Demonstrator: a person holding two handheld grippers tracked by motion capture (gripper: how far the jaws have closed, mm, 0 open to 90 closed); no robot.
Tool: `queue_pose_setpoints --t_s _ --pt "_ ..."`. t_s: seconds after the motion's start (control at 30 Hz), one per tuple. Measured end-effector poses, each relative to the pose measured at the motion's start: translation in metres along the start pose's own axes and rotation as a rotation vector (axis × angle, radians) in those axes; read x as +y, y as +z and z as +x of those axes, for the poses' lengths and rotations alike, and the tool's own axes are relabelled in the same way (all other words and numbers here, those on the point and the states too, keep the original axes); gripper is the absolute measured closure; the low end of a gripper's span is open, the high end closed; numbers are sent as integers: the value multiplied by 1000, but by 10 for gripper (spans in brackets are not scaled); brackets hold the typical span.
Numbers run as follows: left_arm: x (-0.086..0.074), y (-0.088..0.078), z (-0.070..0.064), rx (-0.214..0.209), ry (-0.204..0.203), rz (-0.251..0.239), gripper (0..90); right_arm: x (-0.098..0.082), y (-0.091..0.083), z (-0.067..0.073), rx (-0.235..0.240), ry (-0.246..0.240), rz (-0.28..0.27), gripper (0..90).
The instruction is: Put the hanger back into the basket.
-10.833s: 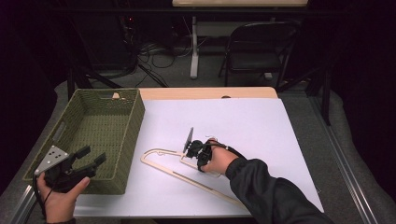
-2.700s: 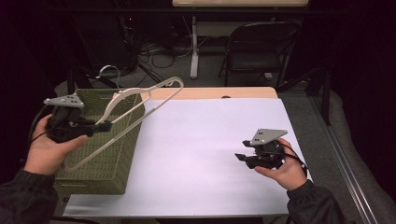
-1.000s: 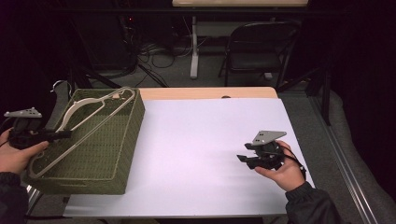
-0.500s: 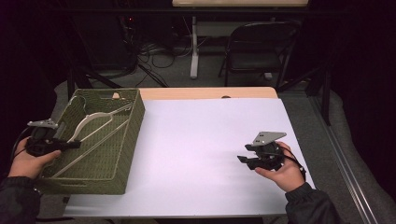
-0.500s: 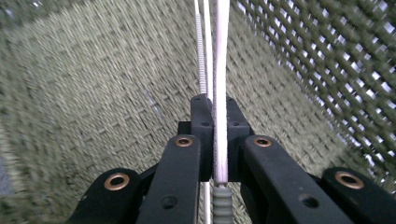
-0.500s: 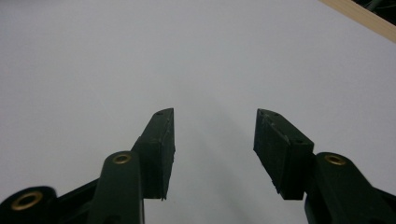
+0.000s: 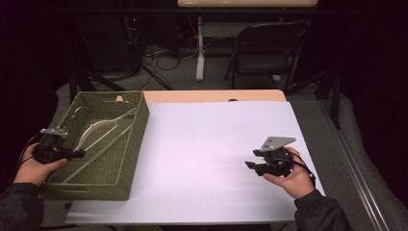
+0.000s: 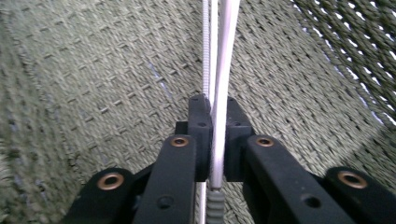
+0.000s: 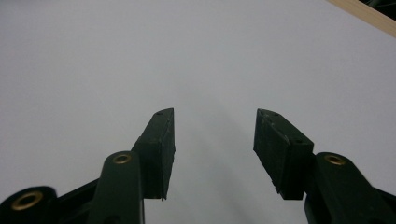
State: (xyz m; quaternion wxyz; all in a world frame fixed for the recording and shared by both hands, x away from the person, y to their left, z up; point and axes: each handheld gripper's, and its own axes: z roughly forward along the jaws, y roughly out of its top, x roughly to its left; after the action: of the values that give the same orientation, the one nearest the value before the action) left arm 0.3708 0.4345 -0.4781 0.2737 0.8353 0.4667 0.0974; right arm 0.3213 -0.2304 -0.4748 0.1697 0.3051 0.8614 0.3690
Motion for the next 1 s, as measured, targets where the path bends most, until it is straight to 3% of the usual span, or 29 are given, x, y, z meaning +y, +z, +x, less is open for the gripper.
queue_pose_setpoints --t_s 0.13,0.17,0.3,0.43,0.57,0.73,0.93,0.97,1.0 --pt "0 -9 1 46 -9 -71 626 0 0 0 4 -1 2 481" --pt "-1 -13 1 77 -16 -102 587 0 0 0 -1 -4 14 481" --pt "-1 -23 1 101 -37 -129 474 -1 0 0 0 -1 -2 481" --pt "-2 -38 -4 113 -65 -198 445 -1 -1 0 0 3 -6 481" --pt "-3 -52 -15 140 -77 -236 420 -2 -2 -1 -4 8 -5 481" --pt "-2 -64 -41 154 -67 -281 415 -3 -3 -1 -5 13 -10 480" --pt "1 -66 -84 118 -70 -339 403 -4 -7 -1 -13 20 -18 477" --pt "2 -64 -101 105 -59 -354 397 -6 -10 -1 -13 29 -20 475" --pt "2 -64 -101 105 -59 -354 397 -6 -10 -1 -13 29 -20 475"
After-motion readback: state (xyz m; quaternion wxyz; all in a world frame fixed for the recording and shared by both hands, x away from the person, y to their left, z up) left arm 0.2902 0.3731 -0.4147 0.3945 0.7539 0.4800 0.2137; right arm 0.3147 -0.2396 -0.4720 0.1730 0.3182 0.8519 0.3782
